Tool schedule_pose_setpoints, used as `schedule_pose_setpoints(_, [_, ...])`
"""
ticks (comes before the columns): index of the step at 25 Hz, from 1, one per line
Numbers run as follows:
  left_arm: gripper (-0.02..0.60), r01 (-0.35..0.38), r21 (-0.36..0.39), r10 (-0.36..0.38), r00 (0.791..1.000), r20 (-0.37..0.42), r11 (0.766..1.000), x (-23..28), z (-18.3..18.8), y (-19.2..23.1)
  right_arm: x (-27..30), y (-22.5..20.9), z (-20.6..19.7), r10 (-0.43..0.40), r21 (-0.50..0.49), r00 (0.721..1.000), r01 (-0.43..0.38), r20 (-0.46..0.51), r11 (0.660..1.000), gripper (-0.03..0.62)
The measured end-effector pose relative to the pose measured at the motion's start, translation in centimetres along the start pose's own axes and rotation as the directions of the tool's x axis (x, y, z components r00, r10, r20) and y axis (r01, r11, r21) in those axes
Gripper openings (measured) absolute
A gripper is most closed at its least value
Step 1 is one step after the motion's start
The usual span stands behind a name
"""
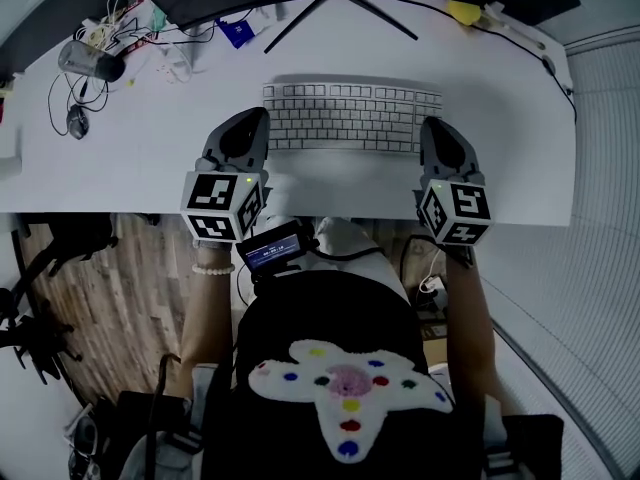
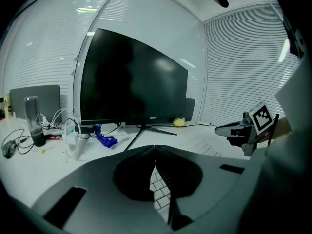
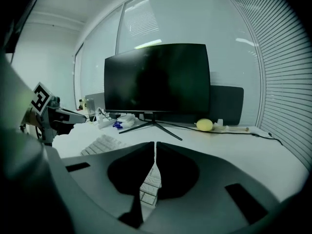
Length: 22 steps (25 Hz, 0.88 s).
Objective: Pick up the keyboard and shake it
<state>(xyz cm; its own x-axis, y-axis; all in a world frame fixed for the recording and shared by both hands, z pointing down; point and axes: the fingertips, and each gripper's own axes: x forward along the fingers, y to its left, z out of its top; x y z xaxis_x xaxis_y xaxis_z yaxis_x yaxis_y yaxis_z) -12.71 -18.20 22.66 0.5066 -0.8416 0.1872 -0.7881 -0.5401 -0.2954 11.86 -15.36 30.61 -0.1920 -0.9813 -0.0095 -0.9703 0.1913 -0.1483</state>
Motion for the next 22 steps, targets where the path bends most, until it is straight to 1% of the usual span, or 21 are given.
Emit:
schedule_pose_setpoints(4, [0.017, 0.024, 0.038, -0.026, 0.999, 0.048, 0.999, -1.2, 2.1, -1.2, -1.2, 1.3, 2.5, 0.016, -0.011, 0.998, -0.016, 0.065, 1.000, 0.038])
schedule_pose_setpoints(8, [0.017, 0.039, 0.099, -0.046, 0.997, 0.066, 0.994, -3.1, 3.6, -2.2, -2.6, 2.3, 5.0, 0.025, -0.019, 0.992, -0.023, 0.120, 1.000, 0.038])
schedule_pose_setpoints(12, [0.017, 0.042, 0.111, -0.054, 0.993, 0.106, 0.993, -4.5, 5.4, -3.0, -4.0, 3.1, 7.1, 0.032, -0.022, 0.985, -0.028, 0.168, 0.999, 0.038])
schedule_pose_setpoints(17, [0.017, 0.054, 0.143, -0.076, 0.986, 0.146, 0.988, -5.5, 7.2, -4.1, -5.3, 4.1, 8.6, 0.048, -0.031, 0.978, -0.043, 0.204, 0.999, 0.038])
schedule_pose_setpoints(22, [0.017, 0.061, 0.156, -0.088, 0.981, 0.174, 0.986, -6.2, 8.2, -4.9, -6.3, 5.2, 9.6, 0.083, -0.090, 0.967, -0.063, 0.241, 0.994, 0.038])
